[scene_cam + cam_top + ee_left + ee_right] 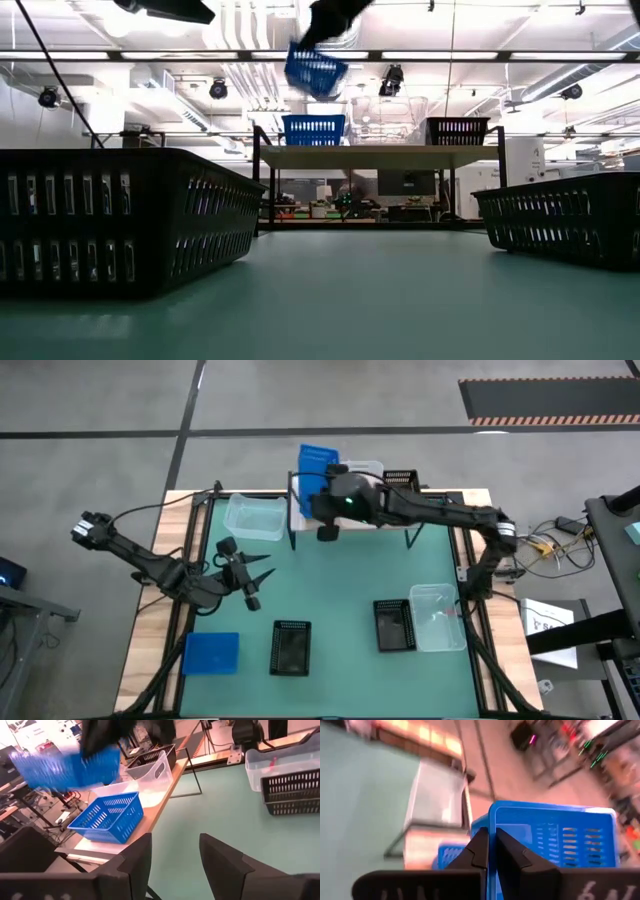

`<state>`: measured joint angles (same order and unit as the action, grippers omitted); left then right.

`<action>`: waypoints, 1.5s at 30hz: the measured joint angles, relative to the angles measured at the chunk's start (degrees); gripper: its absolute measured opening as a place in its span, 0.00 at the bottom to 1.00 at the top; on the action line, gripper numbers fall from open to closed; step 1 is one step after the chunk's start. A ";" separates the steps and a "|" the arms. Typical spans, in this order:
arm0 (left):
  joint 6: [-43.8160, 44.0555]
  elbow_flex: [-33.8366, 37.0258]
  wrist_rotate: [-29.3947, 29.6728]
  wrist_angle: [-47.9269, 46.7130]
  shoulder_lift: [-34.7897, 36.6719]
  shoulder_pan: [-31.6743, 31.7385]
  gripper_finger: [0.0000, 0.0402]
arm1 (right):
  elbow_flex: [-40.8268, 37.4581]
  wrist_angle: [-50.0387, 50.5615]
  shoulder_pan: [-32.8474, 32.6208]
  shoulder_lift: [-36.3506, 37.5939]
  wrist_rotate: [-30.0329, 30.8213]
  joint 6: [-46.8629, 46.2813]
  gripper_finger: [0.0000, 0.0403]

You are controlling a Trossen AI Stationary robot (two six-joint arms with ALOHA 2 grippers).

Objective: Stack baskets on shelf by color
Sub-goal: Stack the top blue bin on the blue bin on the shelf

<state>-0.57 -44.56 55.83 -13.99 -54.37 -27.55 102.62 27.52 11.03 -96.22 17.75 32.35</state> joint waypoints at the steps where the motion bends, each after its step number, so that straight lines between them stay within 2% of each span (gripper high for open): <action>1: 0.05 -0.02 0.02 0.08 0.05 0.01 0.37 | 1.00 1.72 0.77 -1.33 -0.11 -0.78 0.03; 10: 0.23 -0.04 0.00 0.06 0.00 0.04 0.37 | 14.13 15.94 3.08 -12.20 -0.38 -3.43 0.03; 17: 0.28 -0.04 -0.02 0.08 -0.76 0.04 0.37 | 22.55 23.28 3.05 -16.89 -0.19 -6.06 0.03; 26: 0.27 -0.04 -0.04 0.08 -1.11 0.04 0.37 | 24.49 26.26 2.99 -18.74 -0.51 -5.61 0.03; 33: 0.28 -0.04 -0.02 0.24 -1.11 0.04 0.37 | 24.40 26.30 3.01 -18.76 -3.18 -5.80 0.03; 37: 0.28 -0.04 -0.04 0.37 -1.11 0.04 0.37 | 24.38 26.51 3.01 -18.76 -3.20 -6.14 0.09; 45: 0.31 -0.04 -0.04 0.52 -1.11 0.04 0.37 | 24.98 27.83 3.01 -18.41 -2.83 -7.31 0.29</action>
<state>-0.26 -44.60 55.79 -13.48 -55.48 -27.51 127.60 55.35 14.04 -114.63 14.92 25.04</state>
